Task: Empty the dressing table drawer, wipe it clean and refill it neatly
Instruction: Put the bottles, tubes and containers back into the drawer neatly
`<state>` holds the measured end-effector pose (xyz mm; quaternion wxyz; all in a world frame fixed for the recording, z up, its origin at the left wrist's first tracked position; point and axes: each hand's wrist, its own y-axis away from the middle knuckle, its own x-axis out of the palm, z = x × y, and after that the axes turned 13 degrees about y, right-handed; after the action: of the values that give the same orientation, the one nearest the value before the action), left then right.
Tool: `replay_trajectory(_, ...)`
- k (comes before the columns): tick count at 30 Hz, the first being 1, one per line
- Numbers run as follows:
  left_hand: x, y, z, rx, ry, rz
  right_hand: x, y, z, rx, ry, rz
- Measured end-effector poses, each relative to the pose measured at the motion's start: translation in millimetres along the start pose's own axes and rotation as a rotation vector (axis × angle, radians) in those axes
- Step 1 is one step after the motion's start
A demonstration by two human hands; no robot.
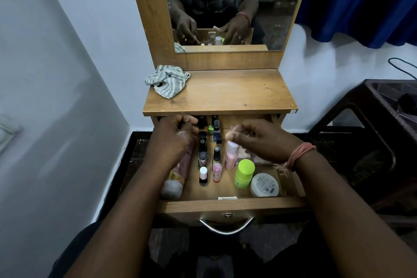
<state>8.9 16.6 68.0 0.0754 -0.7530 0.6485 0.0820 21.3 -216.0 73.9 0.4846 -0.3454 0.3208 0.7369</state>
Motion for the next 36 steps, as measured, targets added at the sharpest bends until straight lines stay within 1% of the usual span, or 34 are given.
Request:
replay_trajectory(2, -2, 0, 0, -0.008, -0.003, -0.005, -3, 1, -6, 0.016, -0.066, -0.068)
replay_trajectory(4, -5, 2, 1, -0.015, -0.007, -0.01, -2, 4, -10, -0.007, -0.083, -0.115)
replay_trajectory(7, -9, 11, 4, -0.019, 0.01, -0.028, 5, 11, -11, -0.105, -0.104, -0.078)
replay_trajectory(11, -16, 26, 2, -0.026, 0.02, -0.068, 5, 19, 2, -0.185, -0.131, -0.117)
replay_trajectory(13, -18, 30, 2, -0.033, 0.031, -0.078, 3, 20, 6, -0.201, -0.129, -0.097)
replay_trajectory(16, -21, 28, 3, -0.048, 0.05, -0.086, 6, 20, 8, -0.224, -0.042, 0.009)
replay_trajectory(19, -20, 24, 5, -0.042, 0.054, -0.076, 12, 16, 6, -0.19, 0.003, 0.063)
replay_trajectory(22, -15, 21, 4, -0.032, 0.027, -0.04, 12, 14, 3, -0.204, 0.022, 0.075)
replay_trajectory(26, -11, 19, 5, -0.02, 0.001, -0.013, 10, 12, 1, -0.168, -0.002, 0.062)
replay_trajectory(29, -10, 17, 7, -0.005, -0.018, -0.013, 15, 9, 6, -0.135, 0.123, 0.023)
replay_trajectory(32, -8, 15, 8, -0.002, -0.036, -0.009, 24, 3, 15, -0.043, 0.316, -0.013)
replay_trajectory(34, -6, 14, 10, -0.01, -0.035, 0.003, 33, -4, 18, 0.028, 0.404, 0.041)
replay_trajectory(36, -5, 12, 12, -0.016, -0.041, 0.011, 36, -11, 19, 0.093, 0.397, 0.104)
